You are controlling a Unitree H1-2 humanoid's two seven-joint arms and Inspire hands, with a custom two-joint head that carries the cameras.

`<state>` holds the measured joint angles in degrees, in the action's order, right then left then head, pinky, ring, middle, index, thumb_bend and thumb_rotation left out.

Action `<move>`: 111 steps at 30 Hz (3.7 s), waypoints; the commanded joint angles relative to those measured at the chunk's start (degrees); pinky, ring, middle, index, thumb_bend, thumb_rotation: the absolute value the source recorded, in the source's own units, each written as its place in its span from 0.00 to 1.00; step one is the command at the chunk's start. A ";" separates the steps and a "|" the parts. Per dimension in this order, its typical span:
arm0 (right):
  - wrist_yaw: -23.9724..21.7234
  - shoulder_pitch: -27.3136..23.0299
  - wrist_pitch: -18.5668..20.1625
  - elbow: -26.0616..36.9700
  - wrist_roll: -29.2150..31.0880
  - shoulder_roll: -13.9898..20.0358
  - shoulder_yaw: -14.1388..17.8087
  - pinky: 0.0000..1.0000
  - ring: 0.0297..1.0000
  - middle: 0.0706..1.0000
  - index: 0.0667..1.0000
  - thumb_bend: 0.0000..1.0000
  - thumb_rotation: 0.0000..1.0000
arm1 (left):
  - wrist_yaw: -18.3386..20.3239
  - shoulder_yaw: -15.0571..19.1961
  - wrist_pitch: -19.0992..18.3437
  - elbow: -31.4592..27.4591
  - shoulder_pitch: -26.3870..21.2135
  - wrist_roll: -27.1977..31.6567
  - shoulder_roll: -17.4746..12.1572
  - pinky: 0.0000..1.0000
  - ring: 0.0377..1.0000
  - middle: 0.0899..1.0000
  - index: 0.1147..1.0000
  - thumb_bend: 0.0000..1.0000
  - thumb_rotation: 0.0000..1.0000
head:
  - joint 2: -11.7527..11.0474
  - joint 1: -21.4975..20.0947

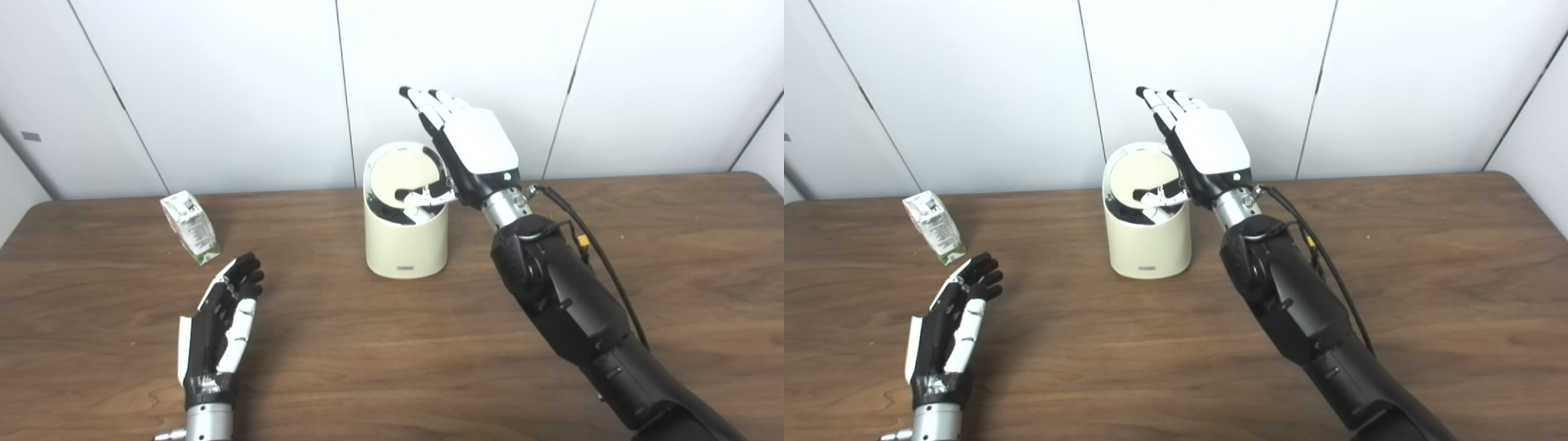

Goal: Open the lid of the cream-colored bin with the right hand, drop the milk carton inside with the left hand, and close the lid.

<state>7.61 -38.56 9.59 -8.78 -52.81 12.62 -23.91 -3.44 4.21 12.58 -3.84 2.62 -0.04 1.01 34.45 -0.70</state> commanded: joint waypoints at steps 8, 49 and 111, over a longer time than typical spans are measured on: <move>-1.89 -0.24 0.45 0.99 0.93 -0.01 1.91 0.88 0.93 0.90 0.93 0.99 0.26 | -0.04 -0.98 0.94 3.05 2.02 0.09 1.33 0.79 0.80 0.81 0.83 0.42 0.57 | 0.14 0.04; -9.90 19.40 15.24 23.25 42.86 -10.78 24.59 0.84 0.91 0.91 0.92 0.60 1.00 | 0.53 -0.46 0.96 3.86 1.45 0.99 0.02 0.82 0.81 0.81 0.83 0.42 0.55 | 0.52 -0.96; -10.26 34.36 14.65 33.27 59.76 -7.38 28.46 0.85 0.90 0.91 0.91 0.55 1.00 | -11.80 7.25 -14.55 9.10 -23.60 -19.75 -16.85 0.71 0.82 0.83 0.82 0.85 0.12 | -1.18 21.99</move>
<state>-2.56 -2.81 24.61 21.97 6.32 4.94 4.23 -14.39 11.40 -4.17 5.68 -18.04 -19.41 -13.92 33.22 21.09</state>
